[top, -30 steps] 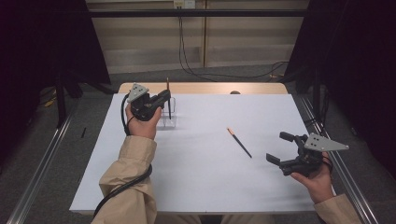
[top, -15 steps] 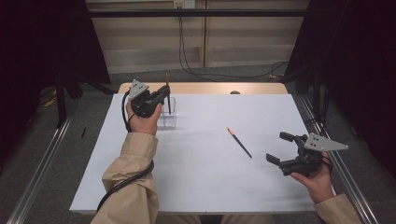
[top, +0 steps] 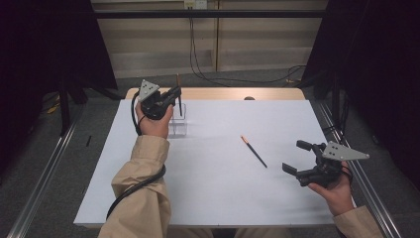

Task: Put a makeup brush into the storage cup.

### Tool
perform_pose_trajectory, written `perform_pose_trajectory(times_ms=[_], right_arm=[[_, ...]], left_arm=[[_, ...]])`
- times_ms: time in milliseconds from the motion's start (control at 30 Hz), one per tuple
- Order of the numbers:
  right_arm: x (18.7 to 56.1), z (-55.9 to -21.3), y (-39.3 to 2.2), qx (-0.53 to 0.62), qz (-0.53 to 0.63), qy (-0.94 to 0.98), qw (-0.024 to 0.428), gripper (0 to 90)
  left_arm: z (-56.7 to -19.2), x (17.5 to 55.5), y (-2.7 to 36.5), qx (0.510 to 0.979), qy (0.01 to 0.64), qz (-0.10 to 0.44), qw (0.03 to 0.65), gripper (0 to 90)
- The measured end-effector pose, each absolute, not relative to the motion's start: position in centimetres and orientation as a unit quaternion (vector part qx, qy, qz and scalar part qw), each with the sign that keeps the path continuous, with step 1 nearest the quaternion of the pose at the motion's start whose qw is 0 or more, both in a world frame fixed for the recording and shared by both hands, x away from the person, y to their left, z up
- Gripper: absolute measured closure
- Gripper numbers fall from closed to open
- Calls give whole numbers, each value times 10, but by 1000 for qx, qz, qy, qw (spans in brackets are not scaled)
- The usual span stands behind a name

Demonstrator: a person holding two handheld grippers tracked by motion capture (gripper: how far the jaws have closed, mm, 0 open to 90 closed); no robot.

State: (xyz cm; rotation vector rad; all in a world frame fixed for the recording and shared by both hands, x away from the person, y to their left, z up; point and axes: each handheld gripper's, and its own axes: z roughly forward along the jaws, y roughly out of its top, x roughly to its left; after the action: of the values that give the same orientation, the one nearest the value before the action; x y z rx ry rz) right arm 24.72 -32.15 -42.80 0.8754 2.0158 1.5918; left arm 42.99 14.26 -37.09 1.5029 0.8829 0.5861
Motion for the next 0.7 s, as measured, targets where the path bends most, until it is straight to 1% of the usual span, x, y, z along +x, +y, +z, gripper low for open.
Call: perform_pose_trajectory(times_ms=[700], right_arm=[[248, -428, -322, 315, 572, 727, 213, 7]], left_arm=[[-368, 443, 139, 636, 382, 272, 613, 837]])
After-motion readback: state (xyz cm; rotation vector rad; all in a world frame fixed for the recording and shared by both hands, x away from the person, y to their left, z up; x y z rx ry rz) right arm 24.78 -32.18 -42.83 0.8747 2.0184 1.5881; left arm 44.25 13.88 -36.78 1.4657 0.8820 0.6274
